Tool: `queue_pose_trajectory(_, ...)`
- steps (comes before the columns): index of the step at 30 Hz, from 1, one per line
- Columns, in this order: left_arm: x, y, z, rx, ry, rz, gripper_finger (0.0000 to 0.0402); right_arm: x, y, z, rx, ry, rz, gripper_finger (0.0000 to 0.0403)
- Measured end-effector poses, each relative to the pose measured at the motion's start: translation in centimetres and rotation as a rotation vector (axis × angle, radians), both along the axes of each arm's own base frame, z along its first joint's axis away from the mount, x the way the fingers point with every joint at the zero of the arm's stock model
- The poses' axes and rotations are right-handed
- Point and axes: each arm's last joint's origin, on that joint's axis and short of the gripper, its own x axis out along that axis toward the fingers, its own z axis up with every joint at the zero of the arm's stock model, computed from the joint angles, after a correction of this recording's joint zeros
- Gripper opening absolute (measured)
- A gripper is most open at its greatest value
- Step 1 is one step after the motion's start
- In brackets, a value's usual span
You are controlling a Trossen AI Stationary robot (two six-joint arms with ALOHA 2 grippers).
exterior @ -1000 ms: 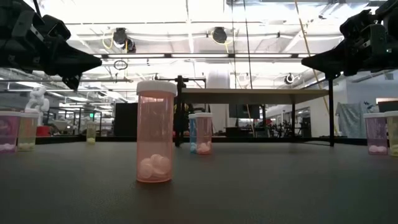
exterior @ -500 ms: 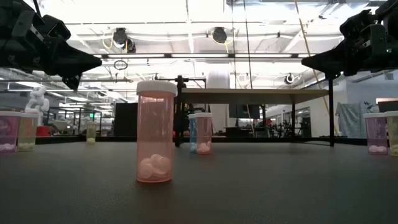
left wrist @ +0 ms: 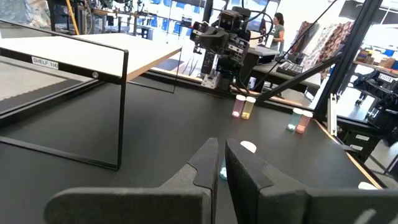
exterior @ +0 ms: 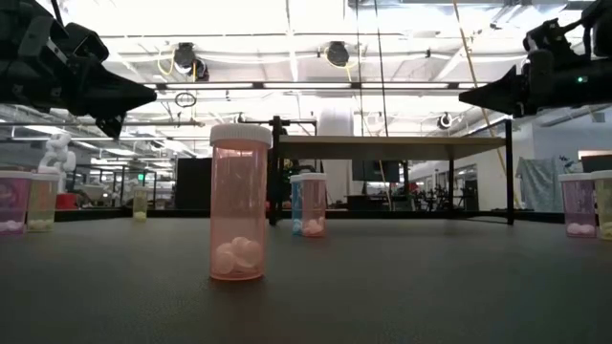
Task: Pick and place medicine bottles onto shelf by color
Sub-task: Put the bottom right yellow pill bottle on the shelf
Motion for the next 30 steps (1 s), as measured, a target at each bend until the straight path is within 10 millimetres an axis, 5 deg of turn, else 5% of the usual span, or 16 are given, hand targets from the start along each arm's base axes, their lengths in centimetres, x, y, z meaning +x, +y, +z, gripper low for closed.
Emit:
queue_pose_trajectory(9, 0.0, 0.0, 0.0, 0.000, 0.000, 0.000, 0.0031, -0.1, -0.1, 0.6, 0.005, -0.064, -0.044, 0.0000)
queue_pose_trajectory(14, 0.0, 0.4, 0.7, 0.026, -0.066, 0.128, 0.0031, -1.1, -0.7, 2.8, 0.537, -0.683, -0.167, 0.0000)
queue_pose_trajectory(18, -0.2, 0.6, 2.1, -0.086, -0.237, 0.219, 0.0031, -1.6, -1.1, 2.6, 0.901, -1.037, -0.265, 0.0000)
queue_pose_trajectory(30, -0.7, 1.3, 3.0, -0.167, -0.358, 0.460, 0.0031, -1.5, -1.2, 2.1, 0.867, -0.993, -0.349, 0.0000)
